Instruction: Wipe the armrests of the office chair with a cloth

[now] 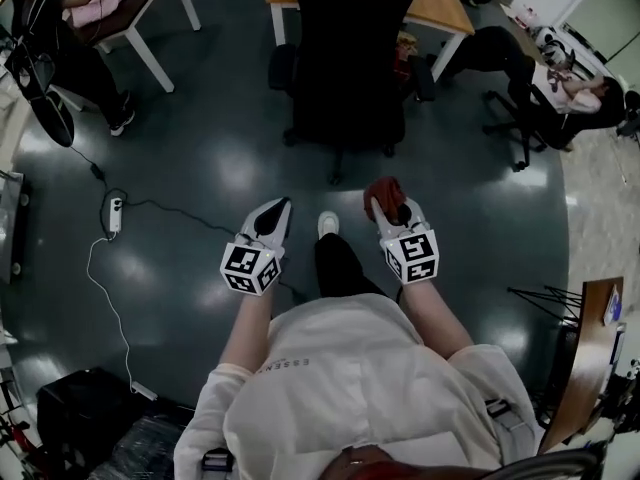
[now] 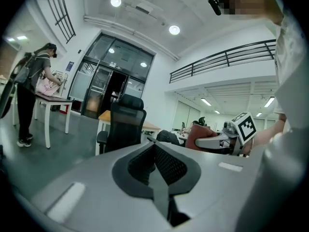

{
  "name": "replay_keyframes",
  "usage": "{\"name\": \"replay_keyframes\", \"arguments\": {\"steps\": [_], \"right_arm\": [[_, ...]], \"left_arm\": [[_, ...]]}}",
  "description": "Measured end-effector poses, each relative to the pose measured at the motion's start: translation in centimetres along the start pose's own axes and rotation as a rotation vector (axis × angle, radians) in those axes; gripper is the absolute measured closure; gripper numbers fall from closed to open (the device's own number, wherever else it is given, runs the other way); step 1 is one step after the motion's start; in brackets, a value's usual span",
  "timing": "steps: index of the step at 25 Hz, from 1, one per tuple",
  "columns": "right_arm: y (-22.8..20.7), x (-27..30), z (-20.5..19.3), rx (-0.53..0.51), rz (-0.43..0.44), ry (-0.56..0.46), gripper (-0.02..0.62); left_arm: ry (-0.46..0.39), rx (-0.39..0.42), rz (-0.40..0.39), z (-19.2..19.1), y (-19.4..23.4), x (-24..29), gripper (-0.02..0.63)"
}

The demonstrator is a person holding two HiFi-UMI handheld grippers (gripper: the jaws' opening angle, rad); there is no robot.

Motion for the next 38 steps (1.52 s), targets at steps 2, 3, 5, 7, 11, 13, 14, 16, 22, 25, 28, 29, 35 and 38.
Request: {"name": "replay_keyframes", "arguments": {"steps": [2,3,5,7,11,13,14,16,22,25,28,29,35,38], "right_arm": [[-0.8,3.4,0.8,0.004,0.03,0.013,0.541],[-1.3,5.0,1.2,0.005,0.042,0.019,0.541],[-2.3,8.3,2.1,0.008,0.069,0.034,0.541],[-3.4,11.6,2.9,0.016,0.098,0.05,0.541],[-6.6,18.1,4.9,0.023,0.132,0.077,0.541],[-8.7,21.6,6.1,0.015,0.144,0.093,0.541],[-9.5,23.2,6.6,0.008,0.151,0.099,0.541],[-10.9,26.2,7.8,-0.008,0.159,0.1,0.541],[-11.9,34.9,12.0,-0.047,0.184,0.082,0.541],[-12.3,40.0,12.7,-0.048,0.178,0.114,0.541],[-12.7,45.2,12.0,-0.056,0.14,0.189,0.541],[-12.9,47.0,11.7,-0.055,0.123,0.214,0.541],[-13.6,56.2,9.7,0.013,0.047,0.326,0.541],[-14.2,60.4,8.5,0.005,0.0,0.372,0.541]], "left_arm": [[0.01,-0.008,0.014,0.3,1.9,1.7,0.589],[0.013,-0.013,0.021,0.5,2.9,2.7,0.589],[0.018,-0.025,0.041,1.1,5.0,4.9,0.589],[0.024,-0.036,0.058,1.8,7.3,7.2,0.589],[0.053,-0.04,0.077,3.3,12.2,12.1,0.589],[0.055,-0.043,0.097,4.3,15.0,14.4,0.589],[0.054,-0.045,0.112,4.7,16.3,15.4,0.589],[0.05,-0.048,0.146,5.7,18.8,17.0,0.589],[0.066,-0.073,0.174,7.0,25.7,21.4,0.589],[0.093,-0.091,0.149,6.9,29.3,24.1,0.589],[0.141,-0.114,0.09,6.2,33.1,27.1,0.589],[0.159,-0.122,0.069,5.8,34.3,28.1,0.589],[0.28,-0.1,-0.079,3.4,40.4,33.4,0.589],[0.308,-0.11,-0.128,2.5,43.1,35.7,0.589]]}}
Point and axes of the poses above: the fingertips, and each gripper's own axes: x forward along the fingers, y to its left, z out of its top, the point moved 1 cm from there along -x, backward along the fingers, and after that the axes turned 3 degrees about x, right-handed, at the moved point
